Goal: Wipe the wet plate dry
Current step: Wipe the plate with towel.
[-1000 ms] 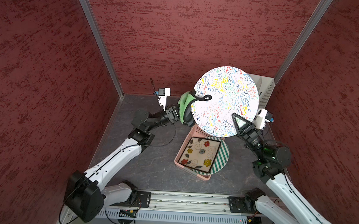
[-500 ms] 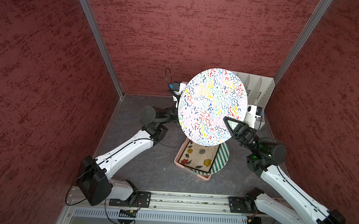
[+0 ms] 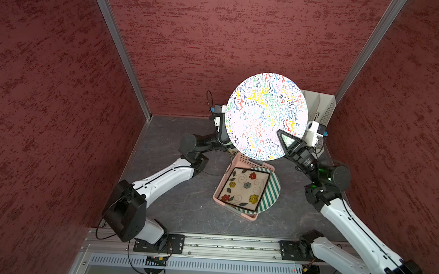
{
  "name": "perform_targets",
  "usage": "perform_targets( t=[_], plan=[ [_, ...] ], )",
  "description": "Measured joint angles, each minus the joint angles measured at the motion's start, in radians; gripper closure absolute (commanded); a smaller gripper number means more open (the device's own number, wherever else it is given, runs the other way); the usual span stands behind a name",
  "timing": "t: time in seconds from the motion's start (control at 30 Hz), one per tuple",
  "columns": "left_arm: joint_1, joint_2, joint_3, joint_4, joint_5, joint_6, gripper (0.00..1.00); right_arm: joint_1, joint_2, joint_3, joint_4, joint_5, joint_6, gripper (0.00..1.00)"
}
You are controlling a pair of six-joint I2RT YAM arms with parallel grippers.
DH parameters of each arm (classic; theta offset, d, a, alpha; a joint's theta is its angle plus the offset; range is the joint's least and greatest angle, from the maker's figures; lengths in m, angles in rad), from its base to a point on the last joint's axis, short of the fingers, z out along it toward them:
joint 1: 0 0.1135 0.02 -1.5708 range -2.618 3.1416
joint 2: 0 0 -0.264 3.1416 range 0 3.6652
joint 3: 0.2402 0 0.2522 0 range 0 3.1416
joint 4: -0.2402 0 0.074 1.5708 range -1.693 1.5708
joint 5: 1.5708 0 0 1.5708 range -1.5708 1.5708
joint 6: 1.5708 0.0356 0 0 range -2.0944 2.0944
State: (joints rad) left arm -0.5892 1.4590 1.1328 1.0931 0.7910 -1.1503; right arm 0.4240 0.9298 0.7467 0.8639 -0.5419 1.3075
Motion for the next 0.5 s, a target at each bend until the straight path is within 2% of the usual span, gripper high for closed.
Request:
perform_targets(
  t=[0.1, 0.27, 0.37, 0.47, 0.5],
  plan=[
    [0.032, -0.001, 0.097, -0.031, 0.005, -0.001, 1.00, 0.083, -0.013, -0.056, 0.024, -0.037, -0.035, 1.00],
    [0.013, 0.014, 0.158, -0.003, 0.020, -0.034, 1.00, 0.189, -0.004, -0.114, 0.098, -0.064, -0.097, 1.00],
    [-0.040, 0.039, 0.130, 0.056, -0.004, -0.058, 1.00, 0.198, 0.056, -0.081, 0.150, -0.088, -0.115, 1.00],
    [-0.142, 0.086, 0.054, 0.128, -0.025, -0.074, 1.00, 0.198, 0.130, 0.032, 0.159, -0.094, -0.124, 1.00],
    [-0.170, 0.108, 0.013, 0.159, -0.068, -0.086, 1.00, 0.189, 0.145, 0.071, 0.140, -0.102, -0.122, 1.00]
  ],
)
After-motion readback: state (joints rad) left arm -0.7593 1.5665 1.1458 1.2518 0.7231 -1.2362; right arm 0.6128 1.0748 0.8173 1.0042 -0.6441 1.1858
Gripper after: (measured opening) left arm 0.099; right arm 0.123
